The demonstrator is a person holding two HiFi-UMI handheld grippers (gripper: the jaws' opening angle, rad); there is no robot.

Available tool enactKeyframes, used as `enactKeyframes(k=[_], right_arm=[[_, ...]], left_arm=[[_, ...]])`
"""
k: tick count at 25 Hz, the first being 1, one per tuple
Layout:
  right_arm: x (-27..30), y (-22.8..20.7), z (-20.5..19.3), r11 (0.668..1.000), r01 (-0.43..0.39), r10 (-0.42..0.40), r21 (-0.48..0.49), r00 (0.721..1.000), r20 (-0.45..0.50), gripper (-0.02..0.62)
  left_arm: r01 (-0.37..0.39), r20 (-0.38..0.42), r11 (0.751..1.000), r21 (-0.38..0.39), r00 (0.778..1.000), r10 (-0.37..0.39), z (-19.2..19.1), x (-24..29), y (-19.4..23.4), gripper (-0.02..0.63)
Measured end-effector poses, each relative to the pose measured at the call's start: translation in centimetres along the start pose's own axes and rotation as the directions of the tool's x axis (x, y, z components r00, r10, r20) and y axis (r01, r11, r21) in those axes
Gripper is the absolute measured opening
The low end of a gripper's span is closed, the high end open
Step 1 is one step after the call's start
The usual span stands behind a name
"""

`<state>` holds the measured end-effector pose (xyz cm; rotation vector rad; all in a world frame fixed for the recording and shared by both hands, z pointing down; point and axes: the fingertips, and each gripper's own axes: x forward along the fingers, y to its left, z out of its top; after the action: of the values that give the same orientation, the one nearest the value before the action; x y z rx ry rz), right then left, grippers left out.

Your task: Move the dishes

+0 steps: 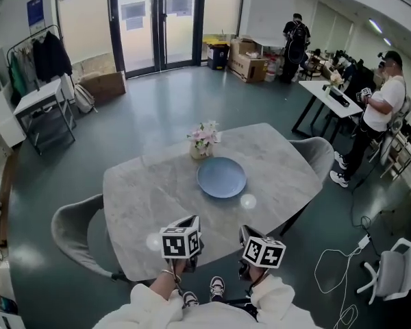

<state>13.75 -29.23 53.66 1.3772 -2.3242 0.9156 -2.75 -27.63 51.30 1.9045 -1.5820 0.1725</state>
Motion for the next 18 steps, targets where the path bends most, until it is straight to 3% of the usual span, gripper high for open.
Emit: enactKeyframes(k=[11,18], right_arm=[[0.7,2.1,-0.2,0.999,-0.048,0.047,-0.007,0.999,-0.012,0.063],[1.3,1.7,0.3,0.995,-0.037,0.032,-0.095,0.998,-0.059,0.057]], left_arm=[[0.004,-0.002,1.000,0.028,1.000,-0.004,0.6,-0.5,-0.1,0.008],[-0.010,0.001,1.000,0.029,1.000,0.010,1.1,0.3,-0.2,0.008]])
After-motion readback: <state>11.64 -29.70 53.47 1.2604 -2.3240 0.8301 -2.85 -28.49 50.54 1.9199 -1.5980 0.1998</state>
